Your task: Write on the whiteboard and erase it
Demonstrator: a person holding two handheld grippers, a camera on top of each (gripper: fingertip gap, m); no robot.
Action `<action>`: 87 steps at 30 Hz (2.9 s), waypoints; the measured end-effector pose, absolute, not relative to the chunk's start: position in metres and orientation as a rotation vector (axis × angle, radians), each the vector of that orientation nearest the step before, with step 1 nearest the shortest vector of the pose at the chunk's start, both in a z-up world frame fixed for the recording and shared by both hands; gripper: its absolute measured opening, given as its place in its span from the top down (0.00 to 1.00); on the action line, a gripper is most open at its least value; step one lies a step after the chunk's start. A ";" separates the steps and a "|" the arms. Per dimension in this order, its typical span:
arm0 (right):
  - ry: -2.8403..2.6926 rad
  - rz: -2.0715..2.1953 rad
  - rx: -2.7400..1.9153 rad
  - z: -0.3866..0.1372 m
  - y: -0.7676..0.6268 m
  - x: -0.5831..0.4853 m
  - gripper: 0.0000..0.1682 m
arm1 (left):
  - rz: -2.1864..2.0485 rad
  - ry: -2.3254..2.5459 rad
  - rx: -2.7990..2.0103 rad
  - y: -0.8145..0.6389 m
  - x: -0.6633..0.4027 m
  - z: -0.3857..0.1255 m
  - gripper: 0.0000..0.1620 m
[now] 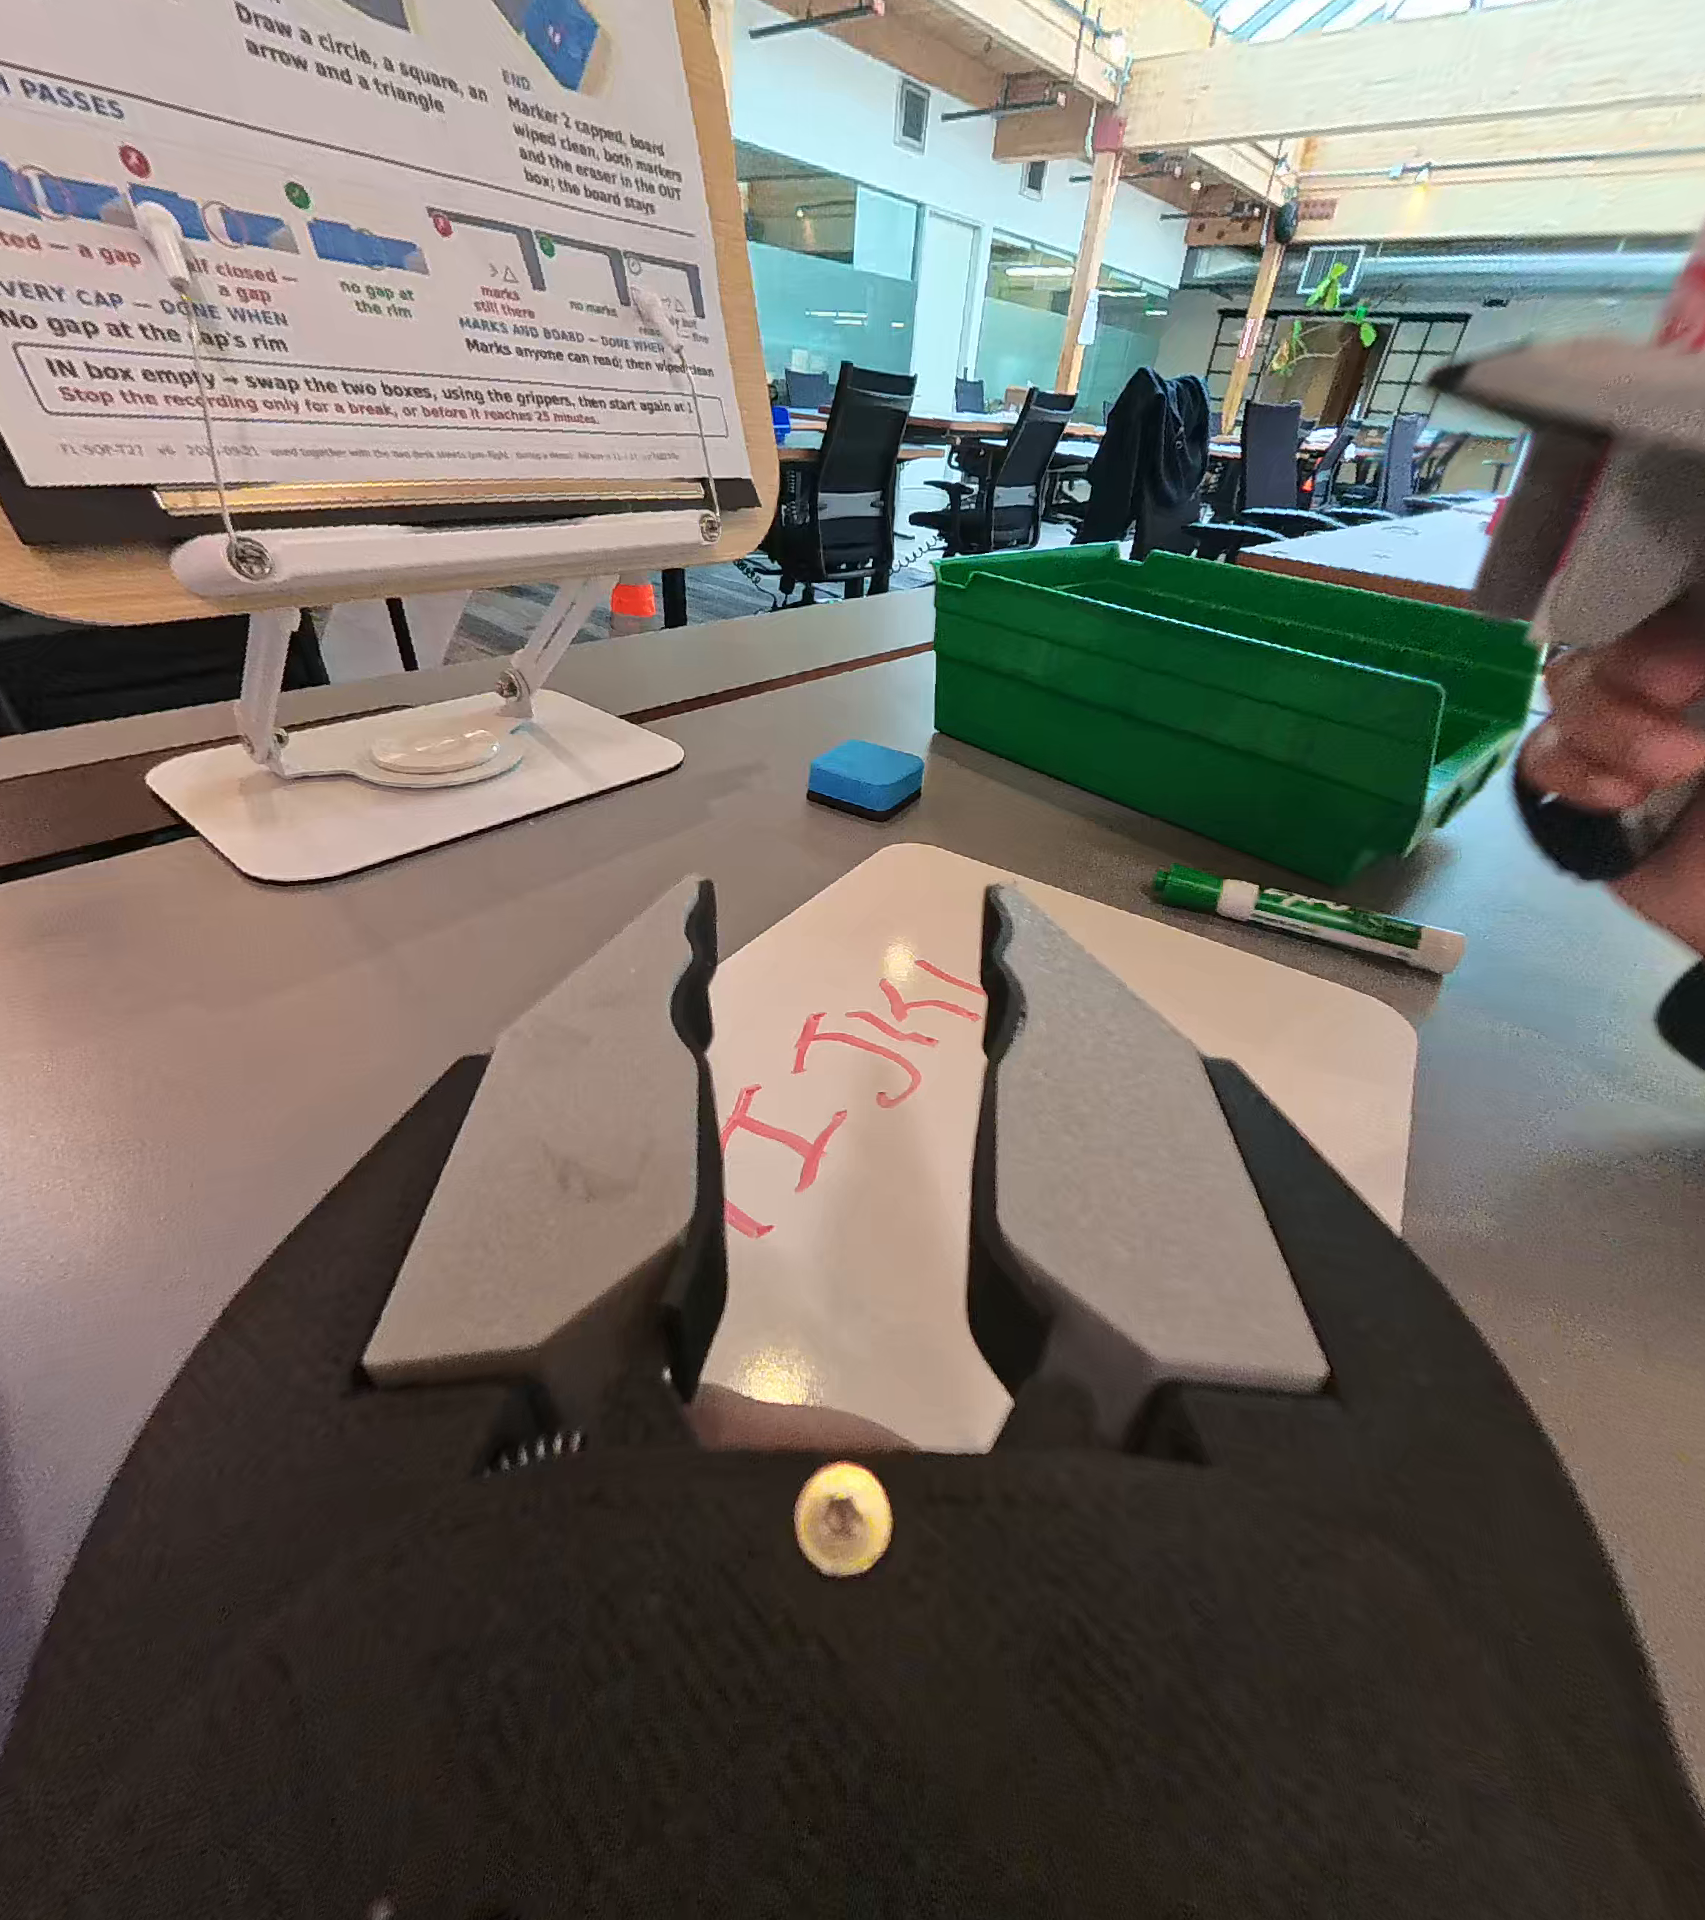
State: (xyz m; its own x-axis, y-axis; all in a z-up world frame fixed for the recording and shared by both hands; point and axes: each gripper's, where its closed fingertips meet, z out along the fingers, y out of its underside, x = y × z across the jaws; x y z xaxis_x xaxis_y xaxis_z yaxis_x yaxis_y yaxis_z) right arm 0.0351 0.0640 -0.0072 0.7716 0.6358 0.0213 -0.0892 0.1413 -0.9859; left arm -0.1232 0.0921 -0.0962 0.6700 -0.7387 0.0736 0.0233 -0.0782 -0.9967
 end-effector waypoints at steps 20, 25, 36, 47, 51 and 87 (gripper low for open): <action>-0.062 0.157 -2.367 -0.138 0.167 0.300 0.94 | -0.662 0.655 -1.546 0.091 -0.119 -0.100 0.71; -0.021 0.111 -2.445 -0.156 0.170 0.318 0.95 | -0.671 0.651 -1.553 0.091 -0.119 -0.101 0.71; -0.005 0.115 -2.480 -0.172 0.166 0.324 0.94 | -0.668 0.668 -1.555 0.090 -0.117 -0.102 0.71; -0.009 0.056 -2.551 -0.188 0.160 0.331 0.89 | -0.667 0.672 -1.559 0.090 -0.117 -0.103 0.71; -0.025 0.028 -2.486 -0.174 0.164 0.329 0.87 | -0.667 0.671 -1.558 0.090 -0.117 -0.103 0.71; -0.592 0.188 -2.319 -0.200 0.057 0.086 0.85 | -0.701 0.702 -1.661 0.088 -0.118 -0.116 0.69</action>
State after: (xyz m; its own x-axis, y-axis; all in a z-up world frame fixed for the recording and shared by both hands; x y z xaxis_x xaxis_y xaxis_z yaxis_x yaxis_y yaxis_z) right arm 0.0864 0.0567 -0.1996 0.8837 0.4667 0.0350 0.3609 -0.6320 -0.6858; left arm -0.1179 0.0877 -0.1156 0.6432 -0.7612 0.0828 -0.0835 -0.1772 -0.9806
